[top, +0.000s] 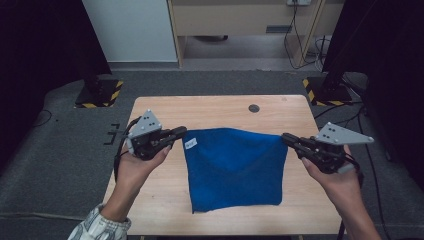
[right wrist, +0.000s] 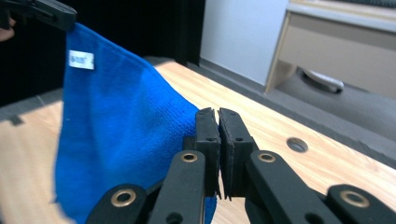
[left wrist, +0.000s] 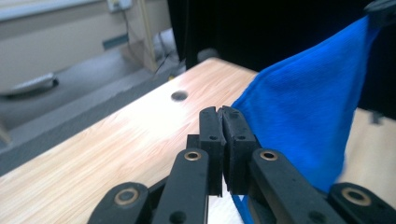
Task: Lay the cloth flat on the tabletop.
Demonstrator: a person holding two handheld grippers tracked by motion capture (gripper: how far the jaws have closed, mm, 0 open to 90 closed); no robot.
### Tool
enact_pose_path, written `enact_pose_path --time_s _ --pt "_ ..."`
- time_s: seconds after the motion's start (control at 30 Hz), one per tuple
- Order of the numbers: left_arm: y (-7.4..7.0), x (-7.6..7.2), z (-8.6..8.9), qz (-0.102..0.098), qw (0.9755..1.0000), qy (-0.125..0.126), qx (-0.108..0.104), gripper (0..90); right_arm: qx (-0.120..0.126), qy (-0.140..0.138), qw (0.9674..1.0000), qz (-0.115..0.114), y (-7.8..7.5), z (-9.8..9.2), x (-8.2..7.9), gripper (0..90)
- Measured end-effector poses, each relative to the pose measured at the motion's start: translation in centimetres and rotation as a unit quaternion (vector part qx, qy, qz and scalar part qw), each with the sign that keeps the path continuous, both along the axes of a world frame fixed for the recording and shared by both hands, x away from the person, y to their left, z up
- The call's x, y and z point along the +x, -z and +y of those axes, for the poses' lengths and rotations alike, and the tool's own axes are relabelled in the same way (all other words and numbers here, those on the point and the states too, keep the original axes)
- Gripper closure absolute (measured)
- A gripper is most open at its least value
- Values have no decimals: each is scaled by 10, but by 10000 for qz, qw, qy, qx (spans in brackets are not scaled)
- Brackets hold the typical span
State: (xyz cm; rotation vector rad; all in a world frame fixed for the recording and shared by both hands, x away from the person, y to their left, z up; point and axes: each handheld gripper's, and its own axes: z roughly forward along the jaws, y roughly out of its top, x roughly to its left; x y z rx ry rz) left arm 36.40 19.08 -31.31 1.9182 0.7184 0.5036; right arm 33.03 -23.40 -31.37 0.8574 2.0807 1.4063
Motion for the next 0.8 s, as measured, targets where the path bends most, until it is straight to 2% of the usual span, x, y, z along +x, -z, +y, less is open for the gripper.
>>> enact_pose_path --time_s 0.2,0.27,0.33,0.5,0.6,0.7,0.8 --pt "33 37 -5 392 9987 -110 305 876 -177 114 9989 423 31 3 39 874" --pt "40 43 -7 486 9982 -125 336 878 -226 148 9983 525 41 5 50 875" --pt "44 46 -10 488 9978 -157 417 879 -229 167 9980 567 48 5 57 874" --pt "46 45 -15 443 9979 -211 415 882 -172 204 9980 578 56 5 59 874" --pt "46 46 -21 429 9979 -223 432 883 -267 264 9976 583 59 4 58 875" --pt "48 50 -29 436 9977 -224 478 884 -311 483 9957 721 64 -2 57 875" --pt "48 57 -36 453 9977 -197 473 886 -312 507 9952 779 69 -10 58 875"
